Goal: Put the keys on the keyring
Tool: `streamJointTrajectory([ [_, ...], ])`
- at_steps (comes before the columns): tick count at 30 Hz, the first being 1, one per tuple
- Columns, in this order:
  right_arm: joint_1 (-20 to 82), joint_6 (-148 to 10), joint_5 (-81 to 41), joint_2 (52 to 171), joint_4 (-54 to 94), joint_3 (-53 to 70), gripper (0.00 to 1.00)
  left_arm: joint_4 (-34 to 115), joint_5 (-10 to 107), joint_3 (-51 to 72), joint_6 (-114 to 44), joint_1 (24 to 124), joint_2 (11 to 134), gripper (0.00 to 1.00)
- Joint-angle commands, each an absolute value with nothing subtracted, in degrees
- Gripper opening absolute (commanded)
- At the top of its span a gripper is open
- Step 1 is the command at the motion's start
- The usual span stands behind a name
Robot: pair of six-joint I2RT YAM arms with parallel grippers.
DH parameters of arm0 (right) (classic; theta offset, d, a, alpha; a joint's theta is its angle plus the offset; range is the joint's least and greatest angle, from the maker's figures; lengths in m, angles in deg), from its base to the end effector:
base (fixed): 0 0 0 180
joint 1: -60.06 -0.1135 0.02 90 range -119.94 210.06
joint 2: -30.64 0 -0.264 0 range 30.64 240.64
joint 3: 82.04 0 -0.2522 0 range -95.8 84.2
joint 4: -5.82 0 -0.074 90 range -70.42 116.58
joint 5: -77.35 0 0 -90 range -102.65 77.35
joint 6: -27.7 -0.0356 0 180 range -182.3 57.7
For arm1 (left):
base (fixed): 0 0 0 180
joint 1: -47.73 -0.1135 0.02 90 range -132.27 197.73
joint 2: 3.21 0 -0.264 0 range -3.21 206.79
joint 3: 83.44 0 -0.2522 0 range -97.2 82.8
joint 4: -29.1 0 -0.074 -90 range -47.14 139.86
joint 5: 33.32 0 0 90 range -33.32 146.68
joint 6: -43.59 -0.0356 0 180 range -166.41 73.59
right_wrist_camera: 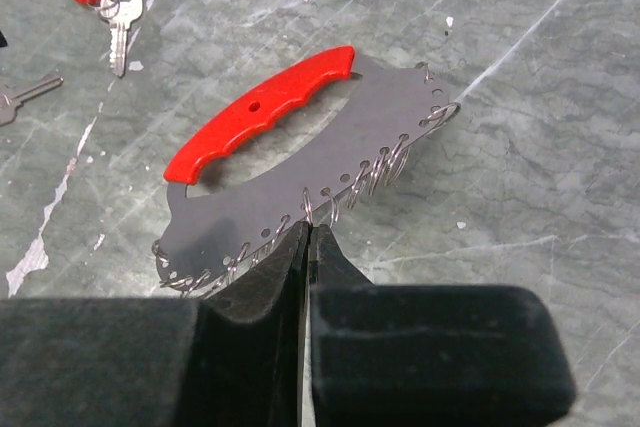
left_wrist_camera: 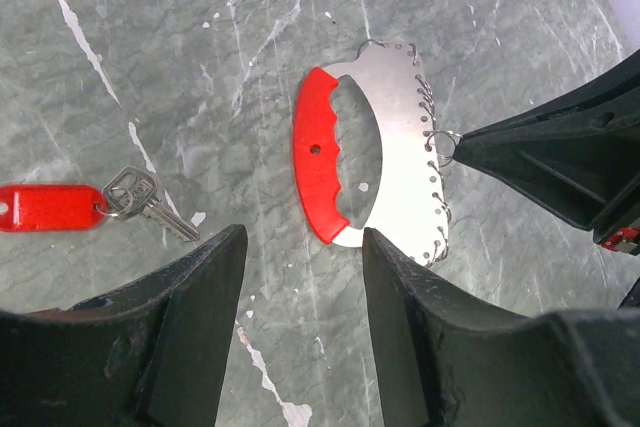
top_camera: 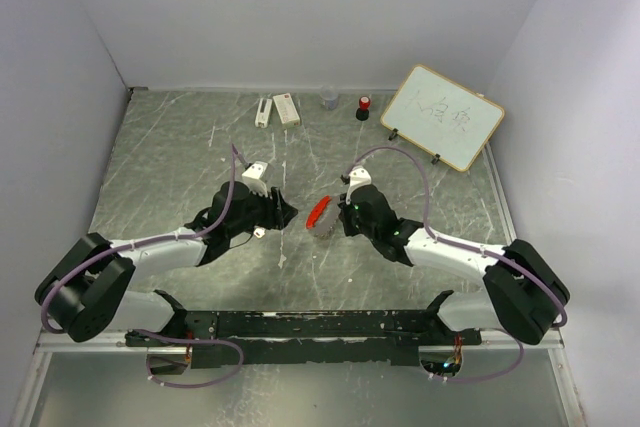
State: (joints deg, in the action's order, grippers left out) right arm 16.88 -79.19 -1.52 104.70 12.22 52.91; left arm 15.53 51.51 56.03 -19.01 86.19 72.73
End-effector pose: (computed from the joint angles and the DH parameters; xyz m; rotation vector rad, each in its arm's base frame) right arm 0.1920 0.1707 0.1819 -0.3923 2.1661 0.3824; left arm 0.2040 -0.1661 0.1827 0.2594 2.0307 -0.8301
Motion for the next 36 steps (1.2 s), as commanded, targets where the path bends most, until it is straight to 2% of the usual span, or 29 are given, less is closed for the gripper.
streamJointTrajectory([
  [1,17.02,-78.65,-1.50,103.16,9.41,50.92,0.00,11.82,49.73,56.78,-20.15,86.66,71.32,0.61],
  [10,17.08,-78.55,-2.70,105.27,8.60,49.12,0.00,7.98,41.42,57.55,-21.89,87.35,73.31,0.60],
  [18,17.08,-79.00,-3.08,106.48,8.42,48.01,0.00,8.50,41.51,57.76,-24.95,91.30,74.26,0.58],
  [36,17.06,-78.25,-3.06,106.57,9.08,45.30,0.00,10.73,57.06,57.07,-29.61,95.21,73.92,0.58],
])
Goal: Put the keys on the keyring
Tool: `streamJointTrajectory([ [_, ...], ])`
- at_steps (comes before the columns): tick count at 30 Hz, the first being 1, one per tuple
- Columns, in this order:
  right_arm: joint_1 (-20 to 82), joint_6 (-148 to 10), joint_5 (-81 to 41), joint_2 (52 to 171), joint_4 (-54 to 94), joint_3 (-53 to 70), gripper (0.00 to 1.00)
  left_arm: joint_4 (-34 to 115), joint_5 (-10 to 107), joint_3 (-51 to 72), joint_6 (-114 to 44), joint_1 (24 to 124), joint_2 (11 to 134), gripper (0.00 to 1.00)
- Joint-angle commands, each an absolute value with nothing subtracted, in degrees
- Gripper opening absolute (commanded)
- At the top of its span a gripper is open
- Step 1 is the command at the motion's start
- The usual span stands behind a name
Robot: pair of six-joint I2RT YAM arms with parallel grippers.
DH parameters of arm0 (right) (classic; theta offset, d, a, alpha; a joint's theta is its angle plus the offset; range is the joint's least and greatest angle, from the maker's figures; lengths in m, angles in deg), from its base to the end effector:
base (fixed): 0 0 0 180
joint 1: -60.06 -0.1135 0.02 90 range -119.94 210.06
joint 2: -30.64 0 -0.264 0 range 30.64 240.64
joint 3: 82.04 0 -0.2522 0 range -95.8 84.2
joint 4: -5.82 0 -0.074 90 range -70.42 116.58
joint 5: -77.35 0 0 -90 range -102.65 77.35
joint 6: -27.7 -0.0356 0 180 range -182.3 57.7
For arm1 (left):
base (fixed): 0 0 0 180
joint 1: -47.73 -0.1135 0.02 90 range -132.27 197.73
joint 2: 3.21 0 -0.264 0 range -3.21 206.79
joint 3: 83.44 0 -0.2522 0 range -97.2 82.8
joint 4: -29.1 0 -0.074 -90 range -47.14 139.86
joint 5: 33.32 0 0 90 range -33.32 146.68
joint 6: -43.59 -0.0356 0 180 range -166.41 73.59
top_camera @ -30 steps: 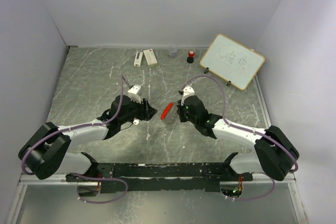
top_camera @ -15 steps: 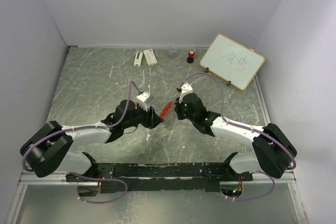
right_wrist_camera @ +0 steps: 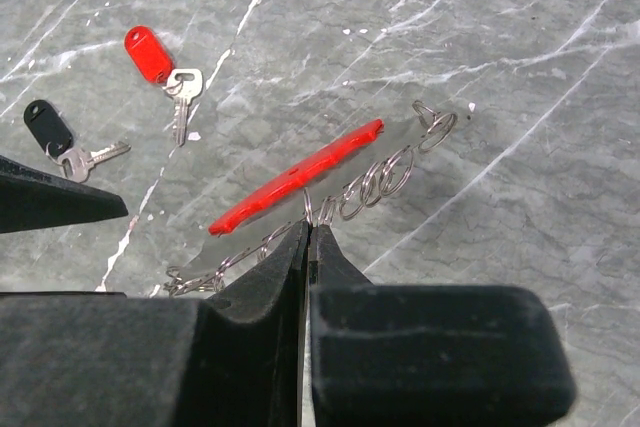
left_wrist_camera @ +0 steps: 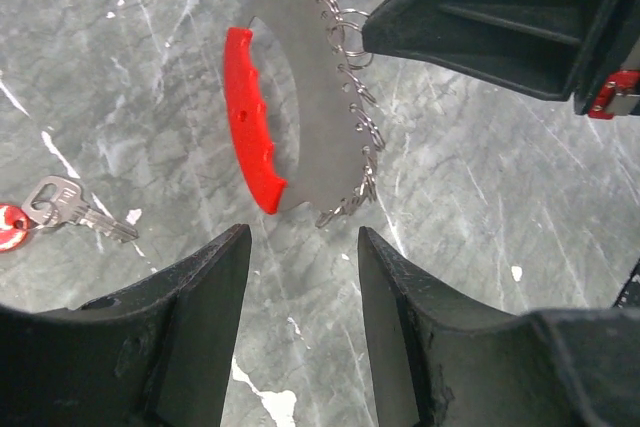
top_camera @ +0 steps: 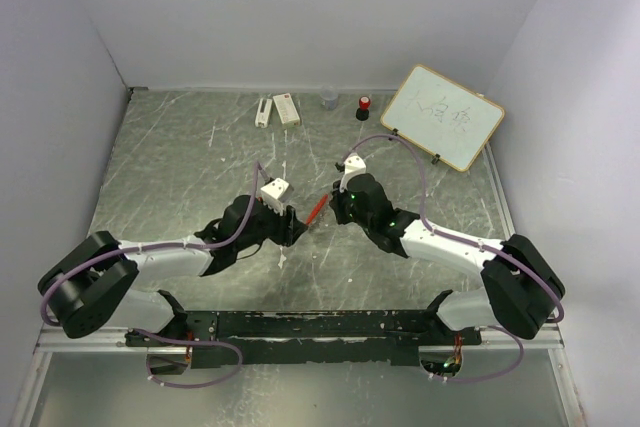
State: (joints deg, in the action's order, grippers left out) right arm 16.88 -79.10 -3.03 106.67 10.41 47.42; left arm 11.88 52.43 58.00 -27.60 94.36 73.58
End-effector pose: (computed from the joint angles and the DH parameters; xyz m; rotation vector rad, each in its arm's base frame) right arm 0.2070 0.1861 0.2065 -0.3833 2.0857 0.4559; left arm 0.1766 -0.1908 0.1752 0.5376 1.9558 -0.8164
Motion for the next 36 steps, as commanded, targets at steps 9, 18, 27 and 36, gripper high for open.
streamJointTrajectory([
  [9,17.29,-77.26,-2.89,106.76,8.81,45.02,0.00,6.64,54.27,55.46,-32.58,96.14,78.53,0.57],
  [18,18.02,-76.99,-3.66,106.58,8.68,45.20,0.00,0.92,48.53,56.40,-34.62,97.37,78.88,0.57],
  [27,18.30,-76.71,-4.84,106.32,8.64,44.62,0.00,-0.53,48.92,54.41,-35.50,98.13,82.40,0.57],
  [36,18.41,-76.54,-5.36,105.81,8.90,44.58,0.00,-2.38,50.95,52.58,-35.47,98.12,85.29,0.45],
])
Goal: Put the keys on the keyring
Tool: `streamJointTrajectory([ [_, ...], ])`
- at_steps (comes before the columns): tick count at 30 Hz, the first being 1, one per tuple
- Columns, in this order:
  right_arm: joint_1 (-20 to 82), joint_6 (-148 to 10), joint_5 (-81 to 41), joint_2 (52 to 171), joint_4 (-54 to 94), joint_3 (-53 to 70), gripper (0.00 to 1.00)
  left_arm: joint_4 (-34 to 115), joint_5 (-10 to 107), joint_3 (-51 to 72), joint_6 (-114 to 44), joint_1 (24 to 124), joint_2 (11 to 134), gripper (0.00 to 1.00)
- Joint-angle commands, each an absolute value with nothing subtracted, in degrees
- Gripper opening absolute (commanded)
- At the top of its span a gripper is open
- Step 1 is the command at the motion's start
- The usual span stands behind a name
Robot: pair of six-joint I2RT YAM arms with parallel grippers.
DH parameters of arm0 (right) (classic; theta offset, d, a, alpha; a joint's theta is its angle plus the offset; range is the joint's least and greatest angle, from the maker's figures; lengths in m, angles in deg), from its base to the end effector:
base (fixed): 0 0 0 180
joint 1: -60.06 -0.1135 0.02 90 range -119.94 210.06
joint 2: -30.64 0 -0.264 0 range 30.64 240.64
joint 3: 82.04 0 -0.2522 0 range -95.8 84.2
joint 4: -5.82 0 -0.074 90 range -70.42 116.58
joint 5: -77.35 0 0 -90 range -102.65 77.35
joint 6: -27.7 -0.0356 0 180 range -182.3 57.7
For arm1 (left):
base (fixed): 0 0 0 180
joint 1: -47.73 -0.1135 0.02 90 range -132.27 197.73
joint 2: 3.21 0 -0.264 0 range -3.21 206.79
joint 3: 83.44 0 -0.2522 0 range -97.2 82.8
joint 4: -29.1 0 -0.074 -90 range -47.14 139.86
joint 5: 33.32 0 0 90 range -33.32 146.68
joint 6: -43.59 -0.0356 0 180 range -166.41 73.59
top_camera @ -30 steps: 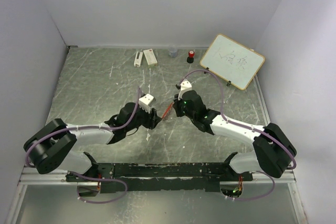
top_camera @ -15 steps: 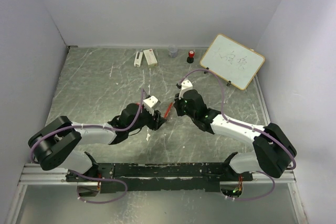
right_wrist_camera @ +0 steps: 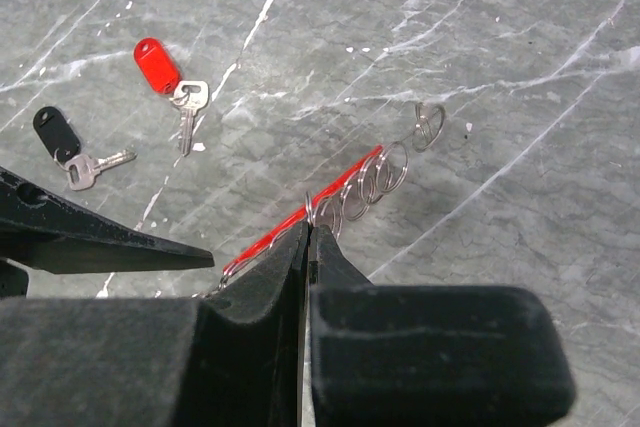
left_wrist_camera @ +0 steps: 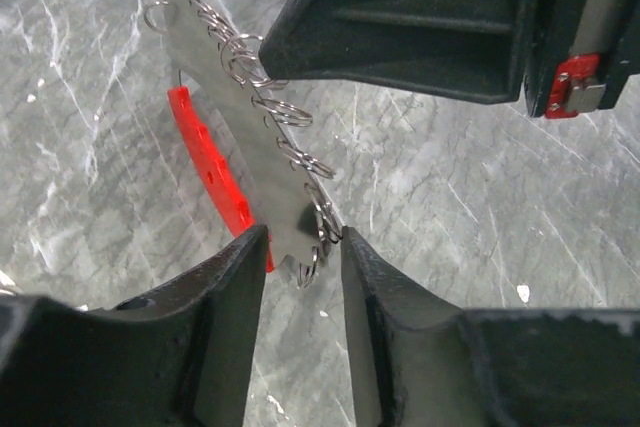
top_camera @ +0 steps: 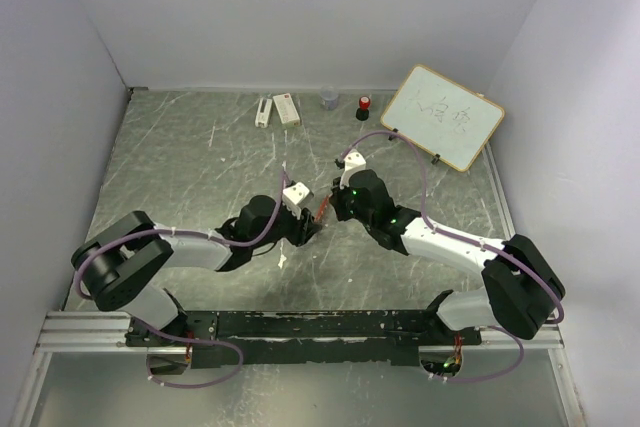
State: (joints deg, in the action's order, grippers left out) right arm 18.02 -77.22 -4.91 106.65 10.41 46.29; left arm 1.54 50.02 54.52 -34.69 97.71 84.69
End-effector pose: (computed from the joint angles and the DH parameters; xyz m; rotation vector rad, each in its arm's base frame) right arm 0.2123 0.1850 0.2129 -0.4115 2.0639 0.4664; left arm 0.1832 -0.2246 0.1620 0.7261 1.8397 -0.8309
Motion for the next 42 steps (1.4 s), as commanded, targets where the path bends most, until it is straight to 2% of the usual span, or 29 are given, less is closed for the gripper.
streamJointTrajectory([
  [1,18.40,-76.53,-5.29,105.71,9.00,44.52,0.00,-2.30,51.07,52.42,-35.57,98.12,85.46,0.37],
  [3,18.43,-76.55,-4.79,105.50,9.31,44.49,0.00,-1.33,51.02,51.93,-35.86,98.14,85.64,0.18],
  [5,18.48,-76.61,-4.17,105.15,9.53,44.47,0.00,-0.26,50.66,51.77,-35.97,98.17,85.21,0.07],
  [15,20.32,-76.85,-3.52,105.17,10.35,41.65,0.00,3.81,52.14,52.16,-35.08,98.10,79.40,0.07],
  [18,20.88,-76.79,-2.11,104.37,10.86,40.65,0.15,6.73,54.27,51.49,-35.50,98.14,76.82,0.07],
  [21,22.15,-76.98,-0.81,102.47,10.86,40.60,0.38,9.23,55.76,50.90,-36.06,98.16,74.27,0.07],
  [25,24.78,-77.42,-0.31,99.92,11.31,40.93,0.48,12.55,56.73,50.06,-38.09,98.11,70.55,0.07],
  [33,29.34,-78.03,-1.23,95.38,11.15,44.29,0.50,16.89,53.98,48.43,-43.92,97.92,62.84,0.07],
  [42,29.93,-77.28,-6.43,88.80,8.84,49.00,0.50,20.27,45.74,48.72,-46.76,96.92,56.46,0.07],
])
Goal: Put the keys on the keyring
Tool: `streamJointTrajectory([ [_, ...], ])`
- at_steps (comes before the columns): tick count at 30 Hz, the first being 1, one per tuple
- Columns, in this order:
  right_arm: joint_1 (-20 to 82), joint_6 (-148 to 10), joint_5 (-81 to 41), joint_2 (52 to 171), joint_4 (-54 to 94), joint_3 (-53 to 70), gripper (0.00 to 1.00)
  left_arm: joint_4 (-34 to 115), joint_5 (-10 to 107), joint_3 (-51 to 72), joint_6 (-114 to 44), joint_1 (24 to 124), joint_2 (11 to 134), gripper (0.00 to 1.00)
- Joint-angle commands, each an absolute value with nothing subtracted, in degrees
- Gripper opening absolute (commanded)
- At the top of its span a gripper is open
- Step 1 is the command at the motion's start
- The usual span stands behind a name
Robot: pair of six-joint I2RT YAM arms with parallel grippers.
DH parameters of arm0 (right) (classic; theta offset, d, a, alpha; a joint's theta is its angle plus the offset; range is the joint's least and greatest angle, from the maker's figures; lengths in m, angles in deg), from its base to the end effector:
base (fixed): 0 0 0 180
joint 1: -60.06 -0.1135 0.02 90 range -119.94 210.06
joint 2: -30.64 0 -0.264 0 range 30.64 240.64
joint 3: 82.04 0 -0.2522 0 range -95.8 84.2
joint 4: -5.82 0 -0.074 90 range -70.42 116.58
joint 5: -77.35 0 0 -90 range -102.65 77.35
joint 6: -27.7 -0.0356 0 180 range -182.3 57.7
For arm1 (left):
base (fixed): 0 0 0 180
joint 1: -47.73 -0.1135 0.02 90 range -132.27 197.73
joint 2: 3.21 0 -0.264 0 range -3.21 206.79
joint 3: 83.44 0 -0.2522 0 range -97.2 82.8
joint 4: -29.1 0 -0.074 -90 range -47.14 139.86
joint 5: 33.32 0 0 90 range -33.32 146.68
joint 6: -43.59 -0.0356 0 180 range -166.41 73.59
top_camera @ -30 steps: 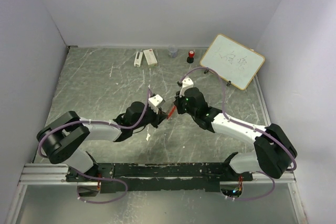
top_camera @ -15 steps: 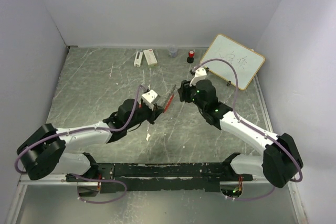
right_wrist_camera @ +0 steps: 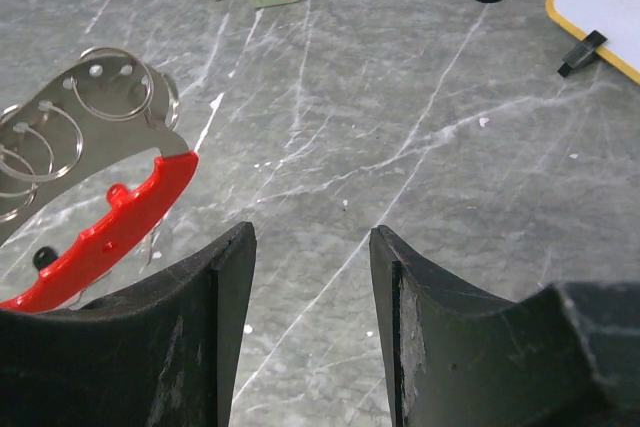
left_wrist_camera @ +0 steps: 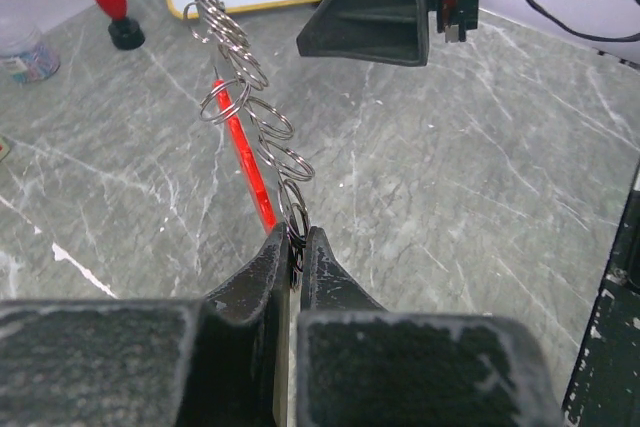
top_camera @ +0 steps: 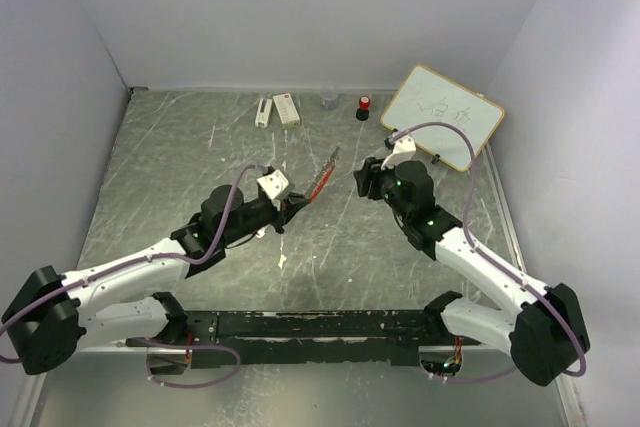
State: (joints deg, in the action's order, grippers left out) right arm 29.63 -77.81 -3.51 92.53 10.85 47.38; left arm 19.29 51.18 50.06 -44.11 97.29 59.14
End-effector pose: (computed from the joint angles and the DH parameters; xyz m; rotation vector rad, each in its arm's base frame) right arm 0.2164 0.1206 0.2662 -0.1317 1.8676 0.4087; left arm 0.1589 -0.1917 0.2670 0.7627 1.5566 -0.7562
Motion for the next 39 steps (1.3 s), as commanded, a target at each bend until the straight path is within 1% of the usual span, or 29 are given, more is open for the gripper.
streamJointTrajectory([
  [1,29.96,-77.11,-7.03,87.81,8.85,49.38,0.50,20.64,45.07,48.96,-47.02,96.92,55.86,0.07],
  [6,29.92,-75.95,-9.98,82.97,10.46,50.10,0.50,20.70,42.91,50.59,-47.24,96.87,53.43,0.07],
  [16,29.97,-73.76,-11.83,79.19,13.95,49.96,0.50,24.63,45.53,48.87,-46.17,96.86,54.38,0.07],
  [24,29.92,-74.04,-13.43,82.51,11.12,51.39,0.49,25.25,53.13,48.91,-43.42,96.61,55.01,0.07],
  [34,29.62,-75.32,-20.96,86.61,7.83,50.69,0.46,23.52,54.00,49.69,-40.42,96.15,55.94,0.07],
  [39,27.32,-75.80,-26.52,88.32,4.10,51.15,0.46,22.38,52.17,49.35,-39.85,96.09,57.73,0.07],
])
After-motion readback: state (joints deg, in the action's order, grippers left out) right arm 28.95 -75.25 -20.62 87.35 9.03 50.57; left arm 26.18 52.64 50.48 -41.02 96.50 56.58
